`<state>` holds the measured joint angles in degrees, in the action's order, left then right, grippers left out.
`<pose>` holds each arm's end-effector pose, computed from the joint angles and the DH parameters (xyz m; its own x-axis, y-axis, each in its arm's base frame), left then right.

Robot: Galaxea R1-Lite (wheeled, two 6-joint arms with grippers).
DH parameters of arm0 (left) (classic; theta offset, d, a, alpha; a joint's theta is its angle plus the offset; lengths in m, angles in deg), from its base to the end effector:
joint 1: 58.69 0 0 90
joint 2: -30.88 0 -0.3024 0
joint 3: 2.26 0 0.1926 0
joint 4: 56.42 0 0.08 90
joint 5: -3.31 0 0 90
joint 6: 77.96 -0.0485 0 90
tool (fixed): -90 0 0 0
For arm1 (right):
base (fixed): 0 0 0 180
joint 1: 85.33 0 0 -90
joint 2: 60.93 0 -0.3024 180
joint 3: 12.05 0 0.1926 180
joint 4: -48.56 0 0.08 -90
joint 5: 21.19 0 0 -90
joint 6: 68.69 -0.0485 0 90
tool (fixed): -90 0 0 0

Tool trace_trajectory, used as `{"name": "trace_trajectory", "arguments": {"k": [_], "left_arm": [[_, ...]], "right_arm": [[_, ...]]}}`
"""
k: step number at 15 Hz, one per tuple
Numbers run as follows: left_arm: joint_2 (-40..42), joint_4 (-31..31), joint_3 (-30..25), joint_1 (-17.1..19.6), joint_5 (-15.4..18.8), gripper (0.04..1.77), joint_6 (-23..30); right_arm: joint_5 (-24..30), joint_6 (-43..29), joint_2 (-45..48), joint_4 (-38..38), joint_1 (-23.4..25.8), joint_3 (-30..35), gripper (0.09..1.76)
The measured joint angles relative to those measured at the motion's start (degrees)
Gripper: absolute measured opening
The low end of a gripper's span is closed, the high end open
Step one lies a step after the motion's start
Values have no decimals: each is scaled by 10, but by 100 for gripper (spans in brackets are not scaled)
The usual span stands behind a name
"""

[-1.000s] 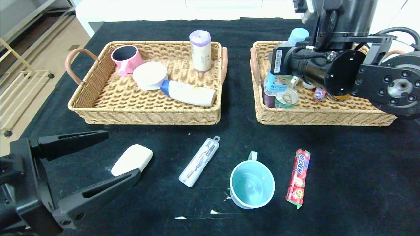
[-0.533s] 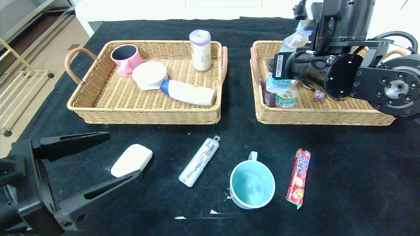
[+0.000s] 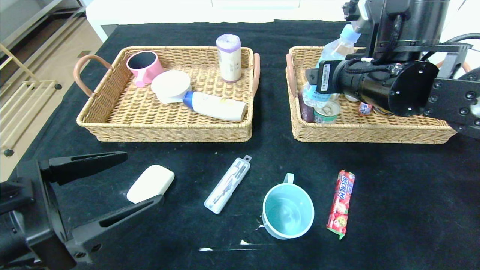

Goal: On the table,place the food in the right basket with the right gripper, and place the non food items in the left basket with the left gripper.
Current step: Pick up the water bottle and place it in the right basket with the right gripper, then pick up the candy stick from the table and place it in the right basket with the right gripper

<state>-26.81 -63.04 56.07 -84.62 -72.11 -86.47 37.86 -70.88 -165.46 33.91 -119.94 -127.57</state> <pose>0.1360 -0.0797 0.2445 0.7556 -0.6473 -0.1008 0.6551 0.7458 0.1212 0.3321 0.1989 0.3217 0.9965 0.0628 -0.0547 -0.0626 0.9980 0.0053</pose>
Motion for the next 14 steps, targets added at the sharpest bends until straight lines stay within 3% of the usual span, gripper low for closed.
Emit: {"name": "trace_trajectory", "arguments": {"k": [8, 14], "left_arm": [[-1, -1, 0, -1, 0, 172, 0], [-4, -2, -2, -1, 0, 172, 0]], "right_arm": [[-2, -1, 122, -1, -45, 173, 168], [-2, -2, 179, -1, -68, 266, 170]]}}
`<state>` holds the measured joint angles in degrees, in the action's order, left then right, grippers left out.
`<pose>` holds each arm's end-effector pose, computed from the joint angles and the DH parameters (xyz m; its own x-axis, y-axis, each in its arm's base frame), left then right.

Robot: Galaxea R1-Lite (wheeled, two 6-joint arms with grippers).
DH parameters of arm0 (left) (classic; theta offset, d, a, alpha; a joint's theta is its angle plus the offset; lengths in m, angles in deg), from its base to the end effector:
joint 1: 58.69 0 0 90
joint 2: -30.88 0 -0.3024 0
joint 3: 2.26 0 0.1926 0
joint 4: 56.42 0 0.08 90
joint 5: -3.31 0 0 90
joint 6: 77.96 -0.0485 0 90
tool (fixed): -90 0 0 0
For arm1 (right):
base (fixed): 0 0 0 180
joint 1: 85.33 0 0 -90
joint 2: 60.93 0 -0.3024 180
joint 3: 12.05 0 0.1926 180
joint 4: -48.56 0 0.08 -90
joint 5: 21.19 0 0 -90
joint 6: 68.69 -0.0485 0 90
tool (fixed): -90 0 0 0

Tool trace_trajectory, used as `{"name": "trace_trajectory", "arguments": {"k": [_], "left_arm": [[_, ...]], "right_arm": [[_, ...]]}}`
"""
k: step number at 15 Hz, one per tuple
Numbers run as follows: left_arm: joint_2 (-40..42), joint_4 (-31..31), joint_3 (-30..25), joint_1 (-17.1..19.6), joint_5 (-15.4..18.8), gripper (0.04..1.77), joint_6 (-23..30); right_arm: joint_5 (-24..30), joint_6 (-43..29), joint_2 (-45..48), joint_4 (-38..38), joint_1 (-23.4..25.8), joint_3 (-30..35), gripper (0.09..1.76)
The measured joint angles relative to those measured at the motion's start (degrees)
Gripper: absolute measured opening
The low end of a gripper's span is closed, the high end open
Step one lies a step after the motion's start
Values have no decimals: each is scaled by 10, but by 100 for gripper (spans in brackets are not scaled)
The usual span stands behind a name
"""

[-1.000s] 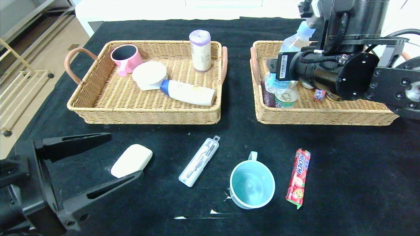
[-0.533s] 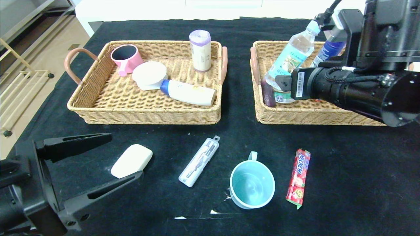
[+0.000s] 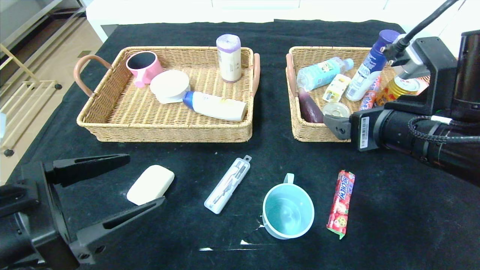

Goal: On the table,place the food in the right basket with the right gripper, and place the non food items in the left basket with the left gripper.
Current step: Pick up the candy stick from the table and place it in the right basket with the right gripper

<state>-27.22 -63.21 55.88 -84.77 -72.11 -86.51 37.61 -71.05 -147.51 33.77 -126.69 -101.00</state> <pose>0.1373 -0.0808 0.2419 0.7526 -0.6486 -0.1138 0.6585 0.7432 0.1184 0.2365 0.1748 0.2837 0.9693 0.1632 -0.1840 -0.1787 0.9813 -0.0711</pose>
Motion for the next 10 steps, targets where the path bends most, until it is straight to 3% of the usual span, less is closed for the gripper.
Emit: {"name": "trace_trajectory", "arguments": {"k": [3, 10], "left_arm": [[-1, -3, 0, -1, 0, 172, 0], [-5, -3, -1, -1, 1, 172, 0]], "right_arm": [[-1, -21, 17, -8, 0, 39, 170], [-1, -198, 49, -210, -7, 44, 170]]}}
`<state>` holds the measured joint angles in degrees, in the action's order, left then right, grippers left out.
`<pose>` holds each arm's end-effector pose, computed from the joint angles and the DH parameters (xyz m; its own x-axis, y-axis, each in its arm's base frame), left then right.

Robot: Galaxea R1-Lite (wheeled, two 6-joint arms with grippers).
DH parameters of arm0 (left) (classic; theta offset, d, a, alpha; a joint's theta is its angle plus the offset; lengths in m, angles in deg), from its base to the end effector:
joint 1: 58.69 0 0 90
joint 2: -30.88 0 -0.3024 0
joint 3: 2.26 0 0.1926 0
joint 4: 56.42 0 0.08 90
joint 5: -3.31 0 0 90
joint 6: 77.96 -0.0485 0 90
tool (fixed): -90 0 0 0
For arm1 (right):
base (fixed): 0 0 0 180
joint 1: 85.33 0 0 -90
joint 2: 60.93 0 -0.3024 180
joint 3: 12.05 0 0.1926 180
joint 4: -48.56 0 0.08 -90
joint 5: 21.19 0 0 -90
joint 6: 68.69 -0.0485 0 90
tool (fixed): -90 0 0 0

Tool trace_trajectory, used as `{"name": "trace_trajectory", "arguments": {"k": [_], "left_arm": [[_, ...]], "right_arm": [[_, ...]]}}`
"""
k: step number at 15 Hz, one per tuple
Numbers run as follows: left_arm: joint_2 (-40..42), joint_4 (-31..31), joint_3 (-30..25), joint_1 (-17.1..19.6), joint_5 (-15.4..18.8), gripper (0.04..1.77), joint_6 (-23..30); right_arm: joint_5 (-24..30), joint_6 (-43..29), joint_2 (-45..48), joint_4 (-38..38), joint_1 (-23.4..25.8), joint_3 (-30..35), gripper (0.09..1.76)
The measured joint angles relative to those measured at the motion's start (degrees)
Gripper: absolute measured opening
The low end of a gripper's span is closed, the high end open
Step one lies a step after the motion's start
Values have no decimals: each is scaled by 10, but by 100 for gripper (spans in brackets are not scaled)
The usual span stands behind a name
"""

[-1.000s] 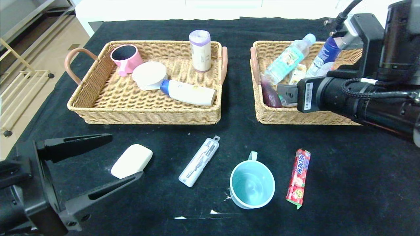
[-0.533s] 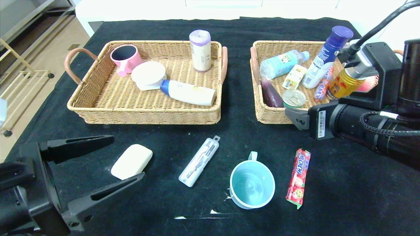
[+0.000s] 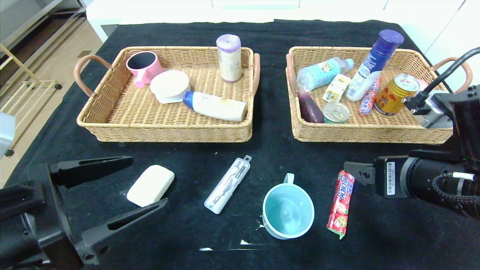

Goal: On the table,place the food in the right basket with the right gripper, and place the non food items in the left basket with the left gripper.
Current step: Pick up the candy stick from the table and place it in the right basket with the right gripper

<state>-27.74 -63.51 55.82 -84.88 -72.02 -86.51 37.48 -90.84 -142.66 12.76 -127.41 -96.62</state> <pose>0.1390 -0.0820 0.2395 0.7486 -0.6504 -0.1284 0.6627 0.7402 0.1141 0.2030 0.1493 0.2427 0.8804 0.0944 -0.4647 -0.0780 0.9955 0.0543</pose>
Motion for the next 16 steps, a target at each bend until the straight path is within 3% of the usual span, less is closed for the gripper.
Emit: {"name": "trace_trajectory", "arguments": {"k": [4, 16], "left_arm": [[-2, 2, -1, 0, 0, 172, 0], [-1, 6, -3, 0, 0, 172, 0]], "right_arm": [[9, -89, -10, -59, -19, -6, 170], [24, -196, -92, -77, -21, -7, 171]]}}
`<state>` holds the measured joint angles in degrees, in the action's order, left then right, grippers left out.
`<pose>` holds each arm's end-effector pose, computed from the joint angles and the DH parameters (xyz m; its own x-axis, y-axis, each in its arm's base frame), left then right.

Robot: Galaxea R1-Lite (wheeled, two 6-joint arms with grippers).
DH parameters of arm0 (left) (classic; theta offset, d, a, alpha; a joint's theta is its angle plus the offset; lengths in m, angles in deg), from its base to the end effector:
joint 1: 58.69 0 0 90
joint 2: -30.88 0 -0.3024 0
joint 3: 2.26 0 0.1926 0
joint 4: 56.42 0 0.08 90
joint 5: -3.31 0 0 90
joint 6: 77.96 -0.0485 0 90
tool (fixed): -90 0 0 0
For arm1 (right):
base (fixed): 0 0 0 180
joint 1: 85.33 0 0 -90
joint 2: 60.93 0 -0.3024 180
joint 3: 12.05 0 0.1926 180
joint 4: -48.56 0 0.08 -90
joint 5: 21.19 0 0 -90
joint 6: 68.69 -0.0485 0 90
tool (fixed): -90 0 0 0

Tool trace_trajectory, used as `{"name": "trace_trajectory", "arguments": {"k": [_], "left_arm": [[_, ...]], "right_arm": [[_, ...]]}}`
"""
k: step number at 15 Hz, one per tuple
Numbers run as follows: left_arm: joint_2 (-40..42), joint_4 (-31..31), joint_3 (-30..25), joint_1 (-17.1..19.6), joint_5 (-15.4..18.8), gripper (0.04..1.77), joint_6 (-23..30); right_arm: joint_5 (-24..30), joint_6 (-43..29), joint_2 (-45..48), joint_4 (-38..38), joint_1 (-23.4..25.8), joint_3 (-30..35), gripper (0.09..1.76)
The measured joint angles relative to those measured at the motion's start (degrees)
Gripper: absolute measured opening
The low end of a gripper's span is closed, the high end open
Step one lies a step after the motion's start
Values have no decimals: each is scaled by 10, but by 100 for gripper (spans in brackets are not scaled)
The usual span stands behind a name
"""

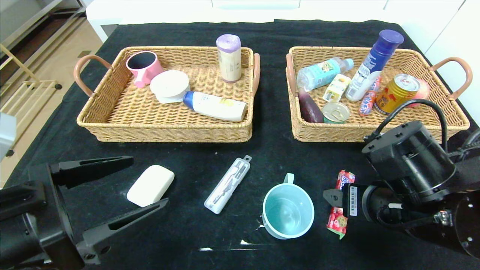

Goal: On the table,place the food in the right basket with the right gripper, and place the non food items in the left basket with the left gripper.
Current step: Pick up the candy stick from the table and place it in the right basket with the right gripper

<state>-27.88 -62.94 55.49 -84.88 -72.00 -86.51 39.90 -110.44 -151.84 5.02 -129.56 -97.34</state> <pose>0.1395 -0.0823 0.2385 0.7486 -0.6508 -0.1268 0.6627 0.7400 0.1145 0.2145 0.1761 0.1909 0.7474 0.0529 -0.6623 0.0744 0.9839 0.1626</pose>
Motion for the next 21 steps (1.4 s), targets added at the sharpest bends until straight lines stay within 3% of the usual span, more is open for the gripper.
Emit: {"name": "trace_trajectory", "arguments": {"k": [7, 12, 14, 16, 21], "left_arm": [[1, 0, 0, 0, 0, 172, 0], [1, 0, 0, 0, 0, 172, 0], [1, 0, 0, 0, 0, 172, -1], [1, 0, 0, 0, 0, 172, -1], [1, 0, 0, 0, 0, 172, -1]], "right_arm": [[24, -39, -37, -1, 0, 1, 171], [24, -39, -44, -1, 0, 1, 100], [24, -39, -45, -1, 0, 1, 80], [25, -39, -46, -1, 0, 1, 38], [24, -39, -47, 0, 0, 1, 38]]}}
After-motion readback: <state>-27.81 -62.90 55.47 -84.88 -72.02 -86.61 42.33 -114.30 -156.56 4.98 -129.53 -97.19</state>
